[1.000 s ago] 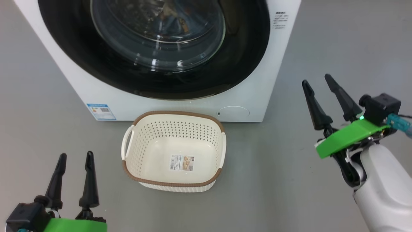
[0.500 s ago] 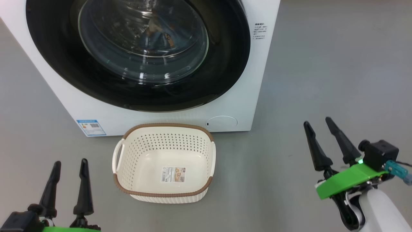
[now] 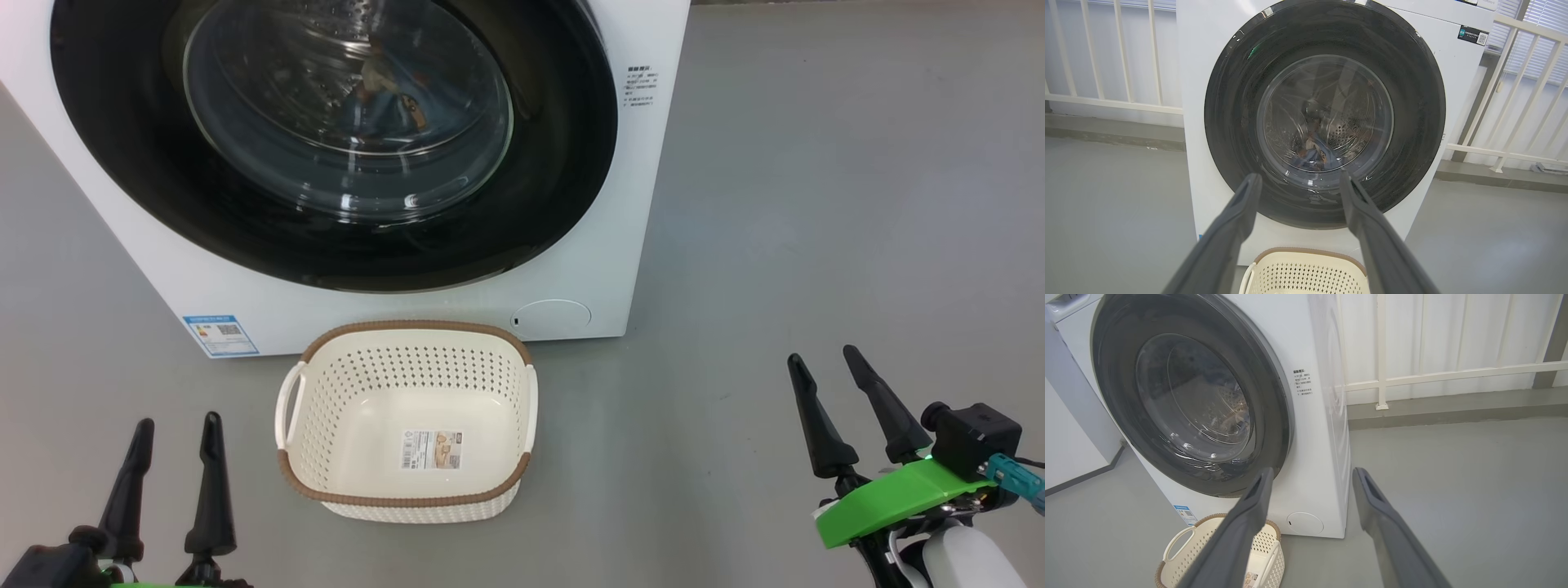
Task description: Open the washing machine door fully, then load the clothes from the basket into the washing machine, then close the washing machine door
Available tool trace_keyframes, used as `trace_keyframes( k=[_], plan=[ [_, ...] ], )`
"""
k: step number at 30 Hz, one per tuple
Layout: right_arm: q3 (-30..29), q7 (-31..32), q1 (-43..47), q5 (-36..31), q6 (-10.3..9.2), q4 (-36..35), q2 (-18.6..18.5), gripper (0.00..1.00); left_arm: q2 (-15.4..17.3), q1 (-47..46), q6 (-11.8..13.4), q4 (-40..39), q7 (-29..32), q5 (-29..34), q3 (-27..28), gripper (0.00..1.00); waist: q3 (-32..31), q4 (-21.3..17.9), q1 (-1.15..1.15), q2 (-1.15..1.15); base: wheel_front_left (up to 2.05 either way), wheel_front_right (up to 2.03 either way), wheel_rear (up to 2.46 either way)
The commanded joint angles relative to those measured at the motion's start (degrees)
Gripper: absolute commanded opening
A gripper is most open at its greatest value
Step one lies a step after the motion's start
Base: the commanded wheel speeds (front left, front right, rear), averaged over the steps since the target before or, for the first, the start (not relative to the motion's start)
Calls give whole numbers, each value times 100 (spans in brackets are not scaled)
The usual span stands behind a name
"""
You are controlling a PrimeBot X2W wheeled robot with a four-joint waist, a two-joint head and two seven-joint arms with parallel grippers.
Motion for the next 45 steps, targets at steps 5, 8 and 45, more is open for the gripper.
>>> trace_keyframes(
  k=[5, 8, 45],
  plan=[
    [73, -27, 42, -128, -14, -140, 14, 100, 152, -81, -19, -138, -46, -60, 155, 100, 9, 19, 0, 0, 0, 0, 0],
    [76, -27, 37, -154, -14, -129, 22, 100, 156, -74, -19, -120, -46, -54, 147, 100, 3, 26, 0, 0, 0, 0, 0],
    [30, 16, 186, -109, 1, 313, 170, 0, -96, 59, 1, 360, 42, -89, -148, 0, -4, 70, 0, 0, 0, 0, 0]
  ],
)
